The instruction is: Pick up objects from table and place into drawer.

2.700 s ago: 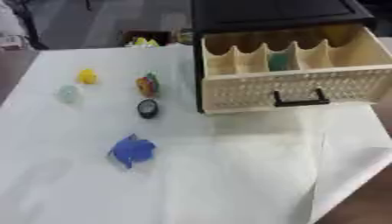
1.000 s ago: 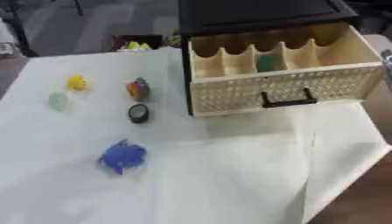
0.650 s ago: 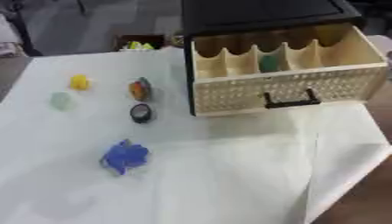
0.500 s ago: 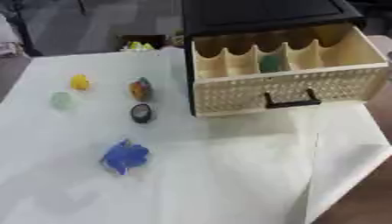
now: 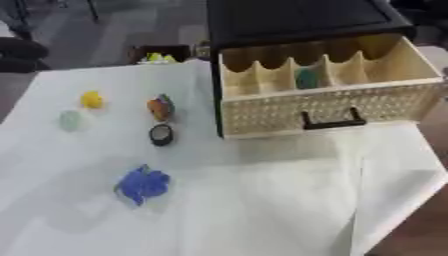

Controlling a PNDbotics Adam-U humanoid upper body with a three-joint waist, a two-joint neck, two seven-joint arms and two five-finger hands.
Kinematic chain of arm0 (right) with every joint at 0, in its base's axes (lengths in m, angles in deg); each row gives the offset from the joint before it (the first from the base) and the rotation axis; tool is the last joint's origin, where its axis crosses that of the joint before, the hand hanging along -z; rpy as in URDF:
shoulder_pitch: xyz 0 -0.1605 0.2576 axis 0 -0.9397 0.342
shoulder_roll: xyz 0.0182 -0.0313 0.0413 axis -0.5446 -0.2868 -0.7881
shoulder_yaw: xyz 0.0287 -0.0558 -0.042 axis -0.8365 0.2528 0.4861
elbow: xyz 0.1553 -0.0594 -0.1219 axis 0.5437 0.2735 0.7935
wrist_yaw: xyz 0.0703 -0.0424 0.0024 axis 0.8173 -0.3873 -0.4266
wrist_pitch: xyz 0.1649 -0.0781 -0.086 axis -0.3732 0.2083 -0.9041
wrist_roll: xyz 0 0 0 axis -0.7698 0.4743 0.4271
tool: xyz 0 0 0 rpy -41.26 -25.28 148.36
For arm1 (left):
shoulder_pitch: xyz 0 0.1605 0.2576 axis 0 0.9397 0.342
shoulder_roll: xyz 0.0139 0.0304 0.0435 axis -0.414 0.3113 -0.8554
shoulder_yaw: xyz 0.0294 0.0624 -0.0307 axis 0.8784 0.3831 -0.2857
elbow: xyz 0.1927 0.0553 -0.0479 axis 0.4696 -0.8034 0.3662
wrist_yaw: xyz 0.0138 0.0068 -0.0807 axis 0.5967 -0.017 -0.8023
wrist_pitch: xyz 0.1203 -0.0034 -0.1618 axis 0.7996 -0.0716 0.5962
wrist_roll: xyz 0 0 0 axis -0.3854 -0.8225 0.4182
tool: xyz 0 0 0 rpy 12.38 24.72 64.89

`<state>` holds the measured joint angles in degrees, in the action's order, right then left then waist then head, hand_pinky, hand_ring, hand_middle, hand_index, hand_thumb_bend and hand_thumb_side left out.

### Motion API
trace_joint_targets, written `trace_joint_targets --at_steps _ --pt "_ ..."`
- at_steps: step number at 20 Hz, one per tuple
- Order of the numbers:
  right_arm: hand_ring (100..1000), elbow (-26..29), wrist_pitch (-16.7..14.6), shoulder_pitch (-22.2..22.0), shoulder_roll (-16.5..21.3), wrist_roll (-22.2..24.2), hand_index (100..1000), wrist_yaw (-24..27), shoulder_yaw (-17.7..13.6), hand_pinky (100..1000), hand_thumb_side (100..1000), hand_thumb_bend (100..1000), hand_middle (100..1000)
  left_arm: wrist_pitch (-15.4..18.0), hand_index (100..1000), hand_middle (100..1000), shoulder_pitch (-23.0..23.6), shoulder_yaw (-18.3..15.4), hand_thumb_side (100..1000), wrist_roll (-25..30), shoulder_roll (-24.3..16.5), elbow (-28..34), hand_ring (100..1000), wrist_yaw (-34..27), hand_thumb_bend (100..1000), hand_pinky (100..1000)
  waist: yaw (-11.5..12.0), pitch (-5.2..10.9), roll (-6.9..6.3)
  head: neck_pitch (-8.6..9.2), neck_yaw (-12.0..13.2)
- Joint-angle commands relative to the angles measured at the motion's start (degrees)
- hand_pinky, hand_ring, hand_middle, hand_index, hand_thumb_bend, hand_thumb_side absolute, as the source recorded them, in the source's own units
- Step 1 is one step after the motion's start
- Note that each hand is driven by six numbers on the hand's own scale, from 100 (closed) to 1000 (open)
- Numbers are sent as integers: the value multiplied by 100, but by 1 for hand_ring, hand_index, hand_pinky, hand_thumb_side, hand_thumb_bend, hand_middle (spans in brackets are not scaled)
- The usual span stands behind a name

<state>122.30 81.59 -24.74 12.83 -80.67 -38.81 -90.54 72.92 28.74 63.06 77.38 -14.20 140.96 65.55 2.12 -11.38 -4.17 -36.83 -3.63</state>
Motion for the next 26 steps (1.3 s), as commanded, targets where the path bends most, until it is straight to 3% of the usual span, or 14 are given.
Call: trace_joint_targets --at_steps 1,8,12,16,18,20,26 --pt "547 79 19 95 67 25 719 19 -36 387 745 198 499 1251 1000 949 -98 69 867 1160 -49 -33 981 252 100 816 -9 75 4 91 18" --pt "545 79 66 86 -1 61 714 31 -55 385 718 187 497 1186 1000 930 -247 372 907 1154 226 -315 962 477 100 802 -40 93 5 111 68" --pt "545 79 85 77 -29 68 713 46 -68 386 706 178 497 1183 924 917 -332 517 922 1261 344 -429 955 518 100 796 -62 112 -4 107 92" --pt "545 79 103 65 -57 77 712 58 -80 387 697 169 496 1197 919 911 -401 621 876 1340 456 -510 948 527 100 790 -81 134 -17 114 109" --pt "545 79 110 62 -67 78 709 61 -86 387 691 162 496 1219 987 907 -414 666 752 1362 497 -523 943 514 100 784 -92 141 -21 122 105" --pt "545 79 118 57 -77 80 709 65 -90 388 691 159 496 1223 999 907 -425 705 706 1367 539 -541 942 507 100 782 -99 147 -25 126 102" --pt "545 79 131 58 -104 85 708 80 -95 387 679 154 494 1123 1000 915 -488 830 785 1219 645 -547 940 661 100 775 -106 155 -28 142 96"
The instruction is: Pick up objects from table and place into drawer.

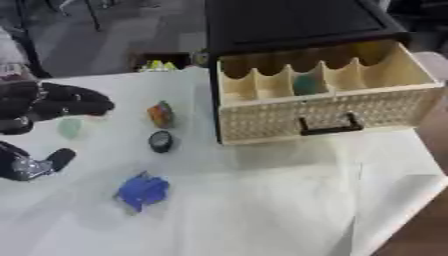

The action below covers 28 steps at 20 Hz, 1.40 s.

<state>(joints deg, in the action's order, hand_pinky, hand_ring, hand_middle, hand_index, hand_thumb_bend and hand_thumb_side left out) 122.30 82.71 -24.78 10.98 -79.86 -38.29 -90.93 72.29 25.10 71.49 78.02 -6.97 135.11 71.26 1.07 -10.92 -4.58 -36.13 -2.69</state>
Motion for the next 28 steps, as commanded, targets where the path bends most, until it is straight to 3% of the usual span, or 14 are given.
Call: trace_joint_targets --at_steps 1,9,19,28 --pt "545 79 23 60 76 7 707 30 -56 387 674 152 494 1155 1000 914 -132 7 818 1102 -60 31 939 136 100 774 0 109 12 74 2" --pt "543 79 43 69 43 13 706 44 -61 386 655 148 492 1022 984 892 -201 228 993 1065 174 -175 923 429 100 763 -11 97 14 72 -5" --pt "544 79 59 70 10 9 706 68 -74 389 638 130 493 1255 1000 925 -247 349 969 1416 303 -270 951 730 100 784 -19 100 -2 44 -19" --pt "544 79 71 81 -19 13 706 83 -77 390 628 123 492 1315 1000 932 -191 679 999 2117 178 189 967 861 100 800 -24 104 -17 39 -30"
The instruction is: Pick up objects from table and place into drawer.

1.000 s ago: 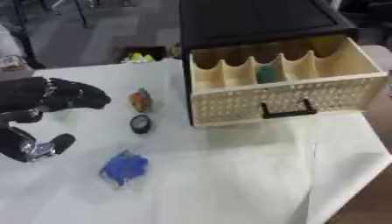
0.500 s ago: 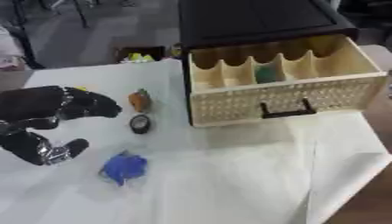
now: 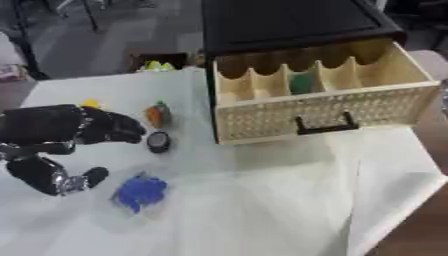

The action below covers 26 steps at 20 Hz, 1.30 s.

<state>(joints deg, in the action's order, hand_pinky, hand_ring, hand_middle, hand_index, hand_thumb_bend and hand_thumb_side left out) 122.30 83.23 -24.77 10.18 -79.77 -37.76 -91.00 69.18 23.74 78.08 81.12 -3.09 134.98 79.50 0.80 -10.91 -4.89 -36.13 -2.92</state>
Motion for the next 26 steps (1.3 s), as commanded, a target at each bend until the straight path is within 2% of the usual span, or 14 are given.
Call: trace_joint_targets --at_steps 1,6,7,8,10,18,26 --pt "544 79 21 82 60 6 706 31 -70 390 629 123 492 1626 1000 933 -51 40 996 1879 -227 261 967 45 100 801 4 104 15 39 -9" --pt "544 79 26 80 48 6 705 35 -77 390 622 121 492 1626 1000 933 -13 40 971 2065 -298 403 961 93 100 799 11 104 16 38 -14" --pt "544 79 27 80 45 8 705 36 -77 390 622 122 492 1626 1000 932 -2 46 924 2083 -307 416 962 113 124 800 12 104 17 41 -18" --pt "544 79 28 80 41 10 705 38 -77 390 621 120 492 1626 1000 933 11 56 966 2101 -324 433 963 143 100 801 12 103 17 44 -25" --pt "543 79 30 77 37 12 705 40 -79 390 617 121 492 1626 1000 934 33 67 950 2100 -357 470 966 214 102 804 12 104 18 52 -43" --pt "544 79 40 77 21 15 705 43 -82 392 614 112 492 1626 1000 936 122 215 1000 1908 -619 820 972 788 274 811 -3 116 8 99 -81" --pt "545 79 47 71 7 5 704 53 -89 394 609 104 492 1626 1000 934 268 282 1000 1619 -875 1016 971 1311 326 808 -14 137 1 130 -95"
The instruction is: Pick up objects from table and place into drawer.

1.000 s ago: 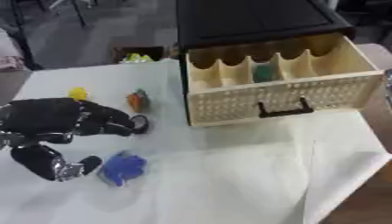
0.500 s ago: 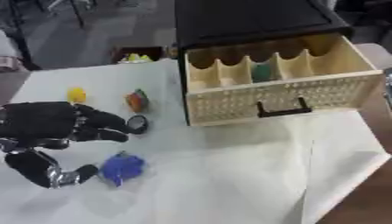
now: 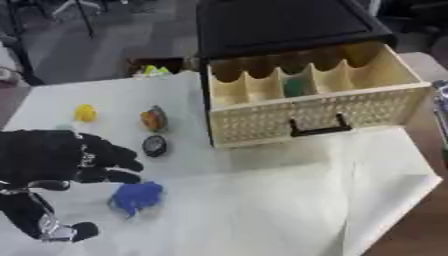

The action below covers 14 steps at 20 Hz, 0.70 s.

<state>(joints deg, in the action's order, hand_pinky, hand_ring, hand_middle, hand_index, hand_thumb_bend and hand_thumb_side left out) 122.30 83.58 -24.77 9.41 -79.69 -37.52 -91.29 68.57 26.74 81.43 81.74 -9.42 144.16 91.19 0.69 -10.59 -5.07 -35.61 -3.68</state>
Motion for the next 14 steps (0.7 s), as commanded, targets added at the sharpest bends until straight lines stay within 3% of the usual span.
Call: trace_joint_targets --at_steps 1,14 --pt "545 79 12 71 82 -5 704 31 -61 394 609 105 492 1687 1000 933 -8 -57 1000 1502 -272 105 971 208 328 808 -3 106 19 81 -20" --pt "544 79 16 67 63 -21 703 38 -80 393 609 103 491 1687 1000 864 398 -90 1000 847 -496 -197 896 1140 376 748 -6 90 49 80 -15"
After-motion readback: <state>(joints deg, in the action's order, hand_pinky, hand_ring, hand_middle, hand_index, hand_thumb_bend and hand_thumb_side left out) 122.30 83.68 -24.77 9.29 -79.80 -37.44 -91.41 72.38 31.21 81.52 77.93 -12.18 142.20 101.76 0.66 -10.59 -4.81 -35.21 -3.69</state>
